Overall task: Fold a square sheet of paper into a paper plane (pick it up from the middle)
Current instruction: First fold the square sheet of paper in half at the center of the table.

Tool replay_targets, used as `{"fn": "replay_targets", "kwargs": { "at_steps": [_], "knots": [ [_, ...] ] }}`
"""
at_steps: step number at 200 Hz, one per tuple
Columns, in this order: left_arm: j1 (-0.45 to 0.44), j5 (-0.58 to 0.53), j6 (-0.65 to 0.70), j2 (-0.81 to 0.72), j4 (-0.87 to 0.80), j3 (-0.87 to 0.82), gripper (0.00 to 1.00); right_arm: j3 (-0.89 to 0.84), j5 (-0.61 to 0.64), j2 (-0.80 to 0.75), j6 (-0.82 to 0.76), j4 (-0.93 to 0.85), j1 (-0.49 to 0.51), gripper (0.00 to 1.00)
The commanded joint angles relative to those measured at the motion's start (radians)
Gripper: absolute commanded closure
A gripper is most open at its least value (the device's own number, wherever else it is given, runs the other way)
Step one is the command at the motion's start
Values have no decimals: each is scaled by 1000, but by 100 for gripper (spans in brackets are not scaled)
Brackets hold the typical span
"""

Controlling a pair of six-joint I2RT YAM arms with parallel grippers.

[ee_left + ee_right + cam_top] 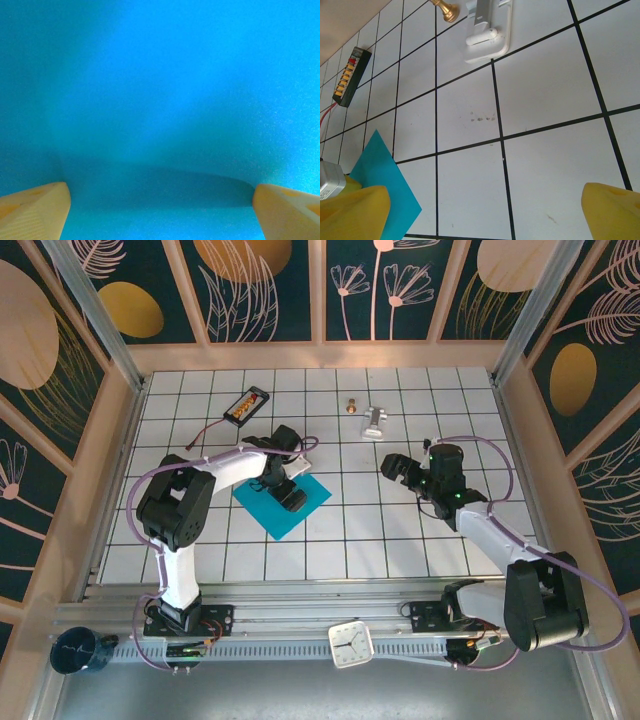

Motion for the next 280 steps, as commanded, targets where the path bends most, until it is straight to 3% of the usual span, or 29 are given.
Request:
{"fn": "replay_targets", "kwargs": {
  "at_steps": [1,148,181,214,234,254,265,280],
  "knots": [
    [8,31,22,48,-47,-7,5,-16,-12,5,13,29,10,1],
    [19,10,-37,67,-70,-20,13,-38,-2,7,27,36,20,1],
    [18,34,-76,36,-46,-17,24,-42,-2,5,28,37,22,1],
    [18,84,-156,-28,18,-34,48,-39,7,-6,23,23,22,2],
    [19,159,-232,-96,74,-43,62,-18,18,-13,8,-2,22,1],
    [19,286,-362,-196,176,-68,67,17,11,-20,-13,-40,20,1],
    [18,408,-474,-287,311,-128,67,41,-1,-29,-26,-63,19,1],
    [18,603,-697,-398,628,-268,66,76,-20,-49,-44,-108,19,1]
  ]
}}
